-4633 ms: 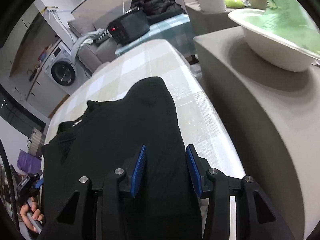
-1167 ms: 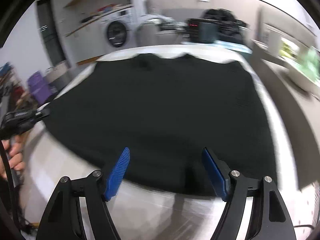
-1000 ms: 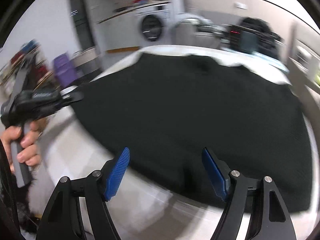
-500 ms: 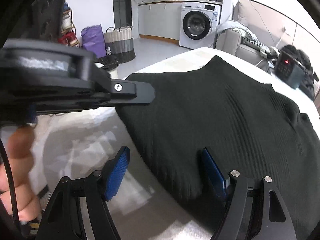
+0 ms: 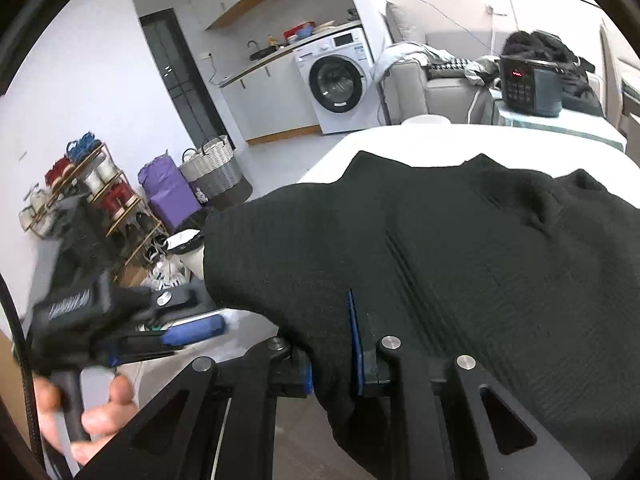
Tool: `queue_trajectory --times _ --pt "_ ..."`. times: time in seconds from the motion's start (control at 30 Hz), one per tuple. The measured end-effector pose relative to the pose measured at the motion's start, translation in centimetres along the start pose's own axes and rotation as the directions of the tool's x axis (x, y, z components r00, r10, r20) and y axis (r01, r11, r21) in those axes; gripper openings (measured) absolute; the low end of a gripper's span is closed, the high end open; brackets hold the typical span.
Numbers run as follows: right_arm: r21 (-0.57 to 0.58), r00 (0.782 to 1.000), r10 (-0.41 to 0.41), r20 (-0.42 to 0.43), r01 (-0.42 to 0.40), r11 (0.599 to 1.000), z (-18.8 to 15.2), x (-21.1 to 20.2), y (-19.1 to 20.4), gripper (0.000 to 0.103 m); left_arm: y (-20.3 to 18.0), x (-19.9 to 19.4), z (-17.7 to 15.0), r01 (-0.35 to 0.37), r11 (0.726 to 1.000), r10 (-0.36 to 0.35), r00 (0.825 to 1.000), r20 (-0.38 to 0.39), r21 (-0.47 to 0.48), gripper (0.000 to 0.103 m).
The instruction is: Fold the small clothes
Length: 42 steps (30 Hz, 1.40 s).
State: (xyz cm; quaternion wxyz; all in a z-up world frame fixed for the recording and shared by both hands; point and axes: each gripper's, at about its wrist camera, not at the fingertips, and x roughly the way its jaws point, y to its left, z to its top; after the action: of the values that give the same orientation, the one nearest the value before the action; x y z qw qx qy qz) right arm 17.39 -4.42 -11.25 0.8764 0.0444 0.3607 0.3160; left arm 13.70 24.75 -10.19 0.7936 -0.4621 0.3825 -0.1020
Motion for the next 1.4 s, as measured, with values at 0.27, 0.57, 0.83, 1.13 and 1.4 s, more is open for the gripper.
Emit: queue_trajectory --times 0.27,0.57,0.83,1.13,1.4 --pt "0.011 1.0 -0.005 -0.03 0.005 1.0 -1.3 0.0 -0.5 0.014 0.1 -0.2 1.2 0.096 0.994 -0.096 0.995 0.009 -0.049 0.078" --pt "-0.063 0.998 -0.01 -0.06 0.006 0.998 -2.3 0.6 0.9 0.014 -1.5 2.3 4.2 0.093 0.995 -0.094 0.995 -0.018 -0.034 0.079" --pt "-0.097 0.996 0.022 -0.086 -0.03 0.995 -2.7 1.5 1.4 0.014 0.0 6.9 5.8 0.009 0.997 -0.02 0.989 -0.15 -0.072 0.079" --pt "-0.104 0.995 0.055 -0.082 -0.063 0.993 -2.6 1.4 1.0 0.014 -0.6 10.9 7.0 -0.003 0.999 -0.006 0.983 -0.184 -0.049 0.011" --pt "-0.043 0.991 0.093 -0.093 -0.097 0.994 -3.4 -1.8 -2.2 0.046 -6.5 9.9 6.4 0.011 0.993 0.001 0.995 -0.103 0.116 0.008"
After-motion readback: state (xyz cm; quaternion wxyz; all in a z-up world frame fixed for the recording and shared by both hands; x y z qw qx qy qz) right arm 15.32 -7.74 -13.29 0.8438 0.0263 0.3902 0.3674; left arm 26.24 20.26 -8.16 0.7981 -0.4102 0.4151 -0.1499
